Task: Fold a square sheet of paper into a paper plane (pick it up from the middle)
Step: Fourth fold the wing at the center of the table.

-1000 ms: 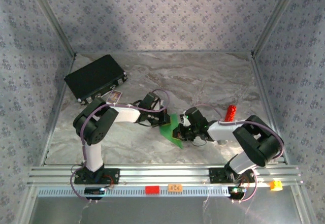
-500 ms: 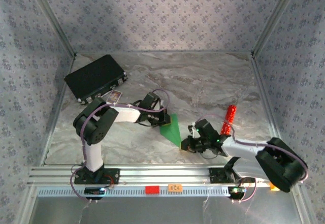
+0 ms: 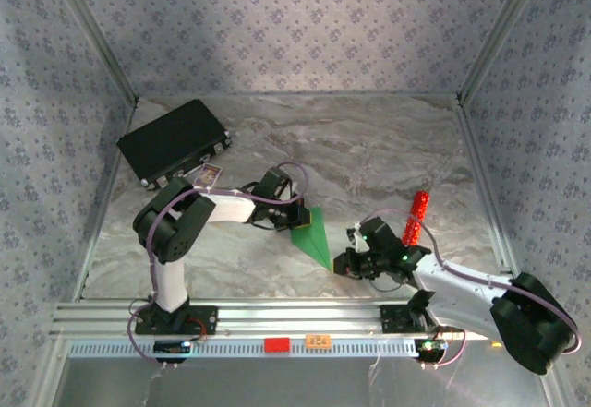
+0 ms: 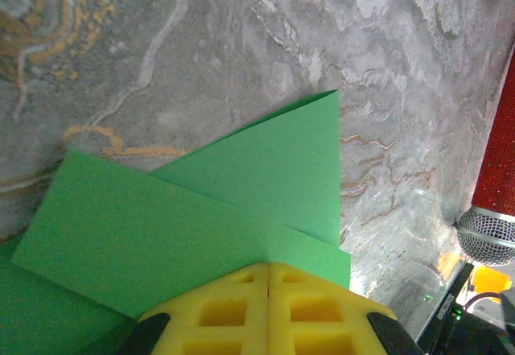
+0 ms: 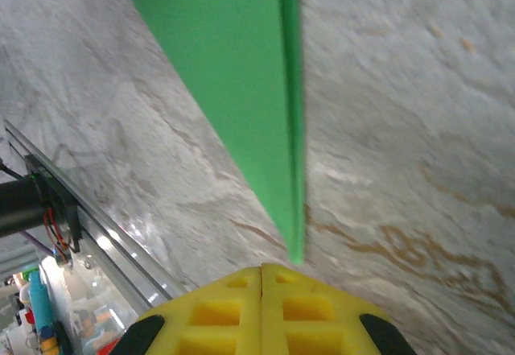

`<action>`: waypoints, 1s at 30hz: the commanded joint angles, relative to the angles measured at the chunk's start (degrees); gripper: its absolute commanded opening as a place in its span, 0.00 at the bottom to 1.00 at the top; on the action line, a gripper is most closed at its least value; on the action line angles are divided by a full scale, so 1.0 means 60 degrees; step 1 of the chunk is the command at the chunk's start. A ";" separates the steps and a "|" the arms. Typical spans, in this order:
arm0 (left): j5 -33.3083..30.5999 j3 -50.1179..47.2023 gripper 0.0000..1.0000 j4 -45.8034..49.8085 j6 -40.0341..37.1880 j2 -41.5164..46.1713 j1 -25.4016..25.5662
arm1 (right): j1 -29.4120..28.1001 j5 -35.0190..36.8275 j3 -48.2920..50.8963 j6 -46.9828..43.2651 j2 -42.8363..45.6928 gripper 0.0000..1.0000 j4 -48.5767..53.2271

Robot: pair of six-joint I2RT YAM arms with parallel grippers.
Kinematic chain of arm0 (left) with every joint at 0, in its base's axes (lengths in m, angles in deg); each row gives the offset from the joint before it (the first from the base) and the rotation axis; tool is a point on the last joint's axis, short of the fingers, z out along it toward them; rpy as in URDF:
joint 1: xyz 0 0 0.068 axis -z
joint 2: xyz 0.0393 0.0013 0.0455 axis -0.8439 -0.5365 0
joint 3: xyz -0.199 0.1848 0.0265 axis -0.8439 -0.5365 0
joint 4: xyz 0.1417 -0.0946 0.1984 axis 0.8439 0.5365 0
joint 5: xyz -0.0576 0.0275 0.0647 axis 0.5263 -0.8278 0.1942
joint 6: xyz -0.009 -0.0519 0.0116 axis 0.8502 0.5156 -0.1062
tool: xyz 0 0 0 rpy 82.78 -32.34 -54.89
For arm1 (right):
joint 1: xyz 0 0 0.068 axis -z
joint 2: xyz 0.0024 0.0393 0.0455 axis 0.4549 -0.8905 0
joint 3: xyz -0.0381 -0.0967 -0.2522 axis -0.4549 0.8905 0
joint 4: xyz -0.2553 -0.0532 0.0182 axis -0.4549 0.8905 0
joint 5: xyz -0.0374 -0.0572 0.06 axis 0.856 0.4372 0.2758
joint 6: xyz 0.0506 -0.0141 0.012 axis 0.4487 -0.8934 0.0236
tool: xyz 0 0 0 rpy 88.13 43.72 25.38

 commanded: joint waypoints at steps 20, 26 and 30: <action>-0.0522 -0.0080 0.02 0.0354 0.0017 -0.0412 -0.0050 | -0.0028 0.0009 0.0290 -0.0136 -0.1525 0.07 0.0131; -0.0509 -0.0044 0.02 0.0379 0.0042 -0.0434 -0.0066 | 0.0064 -0.0194 0.0453 -0.0297 -0.0708 0.08 0.0842; -0.0491 -0.0043 0.02 0.0380 0.0051 -0.0376 -0.0060 | 0.0047 -0.0014 0.0113 -0.0219 -0.0382 0.08 0.1108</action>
